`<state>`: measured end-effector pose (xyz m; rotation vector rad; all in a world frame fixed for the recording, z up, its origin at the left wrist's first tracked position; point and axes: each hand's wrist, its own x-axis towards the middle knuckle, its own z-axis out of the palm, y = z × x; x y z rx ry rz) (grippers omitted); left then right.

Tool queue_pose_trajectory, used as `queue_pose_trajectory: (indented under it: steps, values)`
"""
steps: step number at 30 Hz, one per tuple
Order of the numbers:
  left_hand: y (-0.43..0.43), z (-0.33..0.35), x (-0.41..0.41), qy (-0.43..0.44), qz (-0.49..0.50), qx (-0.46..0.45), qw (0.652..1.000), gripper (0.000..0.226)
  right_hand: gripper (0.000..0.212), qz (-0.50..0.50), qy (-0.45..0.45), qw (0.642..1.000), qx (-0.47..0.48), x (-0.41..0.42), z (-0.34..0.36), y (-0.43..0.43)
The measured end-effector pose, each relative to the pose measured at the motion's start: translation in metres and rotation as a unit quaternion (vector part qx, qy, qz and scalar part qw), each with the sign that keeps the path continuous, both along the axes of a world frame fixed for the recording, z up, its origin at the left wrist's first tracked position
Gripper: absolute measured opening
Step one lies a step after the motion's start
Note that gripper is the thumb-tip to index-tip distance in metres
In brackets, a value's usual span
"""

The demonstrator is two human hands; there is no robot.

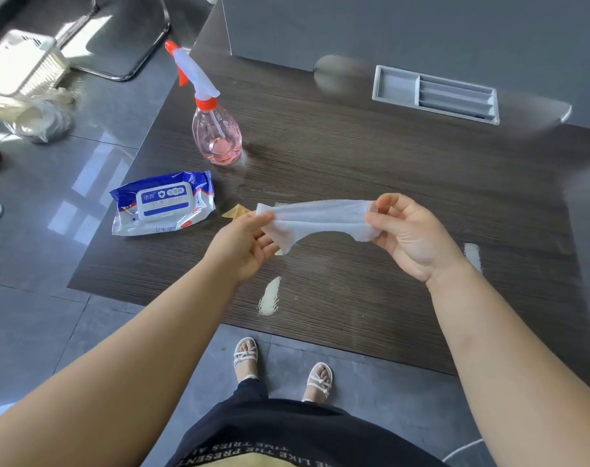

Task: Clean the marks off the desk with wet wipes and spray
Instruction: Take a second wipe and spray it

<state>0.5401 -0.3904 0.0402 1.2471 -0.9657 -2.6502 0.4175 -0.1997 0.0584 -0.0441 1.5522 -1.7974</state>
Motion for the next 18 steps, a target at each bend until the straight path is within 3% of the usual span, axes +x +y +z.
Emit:
queue_pose_trajectory:
  steps: [3,6,8,12,14,16,18]
  values:
    - [0.0,0.004,0.001,-0.03,-0.067,-0.124,0.99,0.006,0.03,0.001,0.009,0.999,0.047,-0.004,-0.009,0.004]
    - [-0.001,0.006,0.004,-0.059,-0.126,-0.263,0.955,0.007,0.028,0.018,0.002,0.996,0.09,-0.005,-0.018,0.005]
    - [-0.005,0.006,0.007,-0.057,-0.14,-0.266,0.952,0.01,0.028,0.028,-0.02,0.994,0.107,-0.004,-0.023,0.005]
    - [-0.013,0.0,0.015,-0.045,-0.098,-0.118,0.987,0.018,0.029,0.018,-0.118,0.989,0.089,0.001,-0.034,0.004]
    - [-0.015,-0.004,0.02,-0.053,-0.079,-0.09,0.991,0.014,0.029,0.004,-0.164,0.983,0.08,0.004,-0.041,0.005]
    - [-0.012,-0.001,0.023,-0.06,-0.093,-0.115,0.987,0.009,0.031,-0.005,-0.191,0.978,0.078,0.008,-0.045,0.007]
    - [-0.008,0.007,0.024,-0.083,-0.139,-0.202,0.966,0.022,0.031,-0.009,-0.209,0.975,0.077,0.011,-0.049,0.008]
